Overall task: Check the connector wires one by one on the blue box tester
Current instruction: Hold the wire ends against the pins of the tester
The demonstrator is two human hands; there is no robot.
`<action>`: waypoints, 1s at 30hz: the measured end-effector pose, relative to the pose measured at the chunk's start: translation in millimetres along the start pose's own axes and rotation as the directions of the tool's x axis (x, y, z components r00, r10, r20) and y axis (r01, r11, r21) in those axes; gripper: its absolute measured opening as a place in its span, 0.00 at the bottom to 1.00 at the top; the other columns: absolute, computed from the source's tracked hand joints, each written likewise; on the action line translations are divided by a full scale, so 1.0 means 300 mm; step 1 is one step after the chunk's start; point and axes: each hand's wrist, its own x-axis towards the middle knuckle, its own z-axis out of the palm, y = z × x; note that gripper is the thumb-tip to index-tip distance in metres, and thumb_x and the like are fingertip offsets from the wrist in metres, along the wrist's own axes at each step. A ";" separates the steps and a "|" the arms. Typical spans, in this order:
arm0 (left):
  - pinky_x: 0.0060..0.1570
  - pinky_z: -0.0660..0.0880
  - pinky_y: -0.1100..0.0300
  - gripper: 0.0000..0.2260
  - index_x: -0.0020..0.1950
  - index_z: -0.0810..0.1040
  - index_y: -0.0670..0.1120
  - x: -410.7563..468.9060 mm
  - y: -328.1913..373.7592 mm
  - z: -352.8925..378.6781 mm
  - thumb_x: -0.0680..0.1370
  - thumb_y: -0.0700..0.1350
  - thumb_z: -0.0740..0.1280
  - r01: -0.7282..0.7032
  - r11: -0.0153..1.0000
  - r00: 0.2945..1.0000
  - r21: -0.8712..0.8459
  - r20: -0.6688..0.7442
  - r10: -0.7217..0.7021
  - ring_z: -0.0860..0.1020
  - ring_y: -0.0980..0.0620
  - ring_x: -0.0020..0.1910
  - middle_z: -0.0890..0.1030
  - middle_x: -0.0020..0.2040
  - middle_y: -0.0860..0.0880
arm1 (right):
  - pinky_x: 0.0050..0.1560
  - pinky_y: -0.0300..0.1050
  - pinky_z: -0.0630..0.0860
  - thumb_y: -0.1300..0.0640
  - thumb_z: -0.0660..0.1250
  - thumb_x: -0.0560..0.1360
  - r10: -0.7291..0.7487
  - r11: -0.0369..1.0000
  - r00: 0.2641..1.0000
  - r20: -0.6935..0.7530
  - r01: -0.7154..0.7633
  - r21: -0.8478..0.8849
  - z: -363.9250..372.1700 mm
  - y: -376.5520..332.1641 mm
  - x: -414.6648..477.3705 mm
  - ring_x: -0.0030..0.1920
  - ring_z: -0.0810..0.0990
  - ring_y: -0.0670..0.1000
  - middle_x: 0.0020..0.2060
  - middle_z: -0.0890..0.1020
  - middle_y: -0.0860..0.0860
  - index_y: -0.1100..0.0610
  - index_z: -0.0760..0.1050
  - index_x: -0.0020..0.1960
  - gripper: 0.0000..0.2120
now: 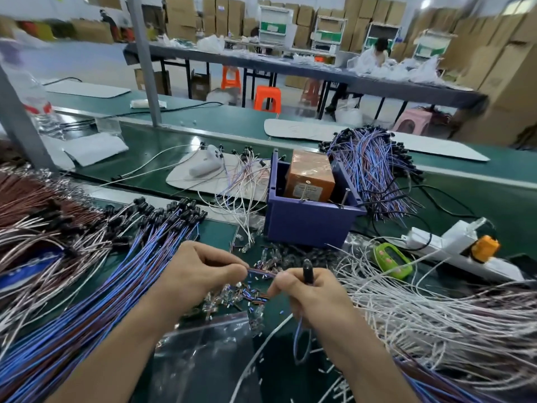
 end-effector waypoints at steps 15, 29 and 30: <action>0.30 0.71 0.66 0.05 0.40 0.89 0.46 0.015 -0.018 0.048 0.68 0.45 0.80 0.001 1.000 0.987 -0.022 0.159 0.003 0.74 0.55 0.28 0.81 0.29 0.48 | 0.26 0.37 0.63 0.55 0.74 0.70 -0.003 0.999 0.999 0.048 0.000 0.055 -0.004 0.030 0.013 0.25 0.68 0.48 0.25 0.77 0.52 0.53 0.82 0.35 0.05; 0.39 0.78 0.59 0.12 0.48 0.87 0.64 -0.016 -0.014 0.079 0.66 0.53 0.79 -0.057 0.982 0.996 0.182 -0.050 0.067 0.78 0.58 0.34 0.87 0.41 0.58 | 0.23 0.35 0.61 0.65 0.69 0.78 0.021 0.945 0.999 -0.041 -0.006 0.326 -0.032 0.057 0.032 0.22 0.64 0.45 0.23 0.70 0.50 0.50 0.77 0.31 0.19; 0.39 0.77 0.58 0.11 0.47 0.88 0.63 -0.019 -0.011 0.100 0.65 0.55 0.78 -0.057 0.987 0.997 0.151 -0.037 0.063 0.78 0.58 0.34 0.87 0.40 0.56 | 0.23 0.35 0.61 0.65 0.70 0.78 0.010 0.951 0.999 -0.031 0.000 0.308 -0.026 0.057 0.032 0.22 0.64 0.45 0.23 0.70 0.50 0.50 0.77 0.31 0.19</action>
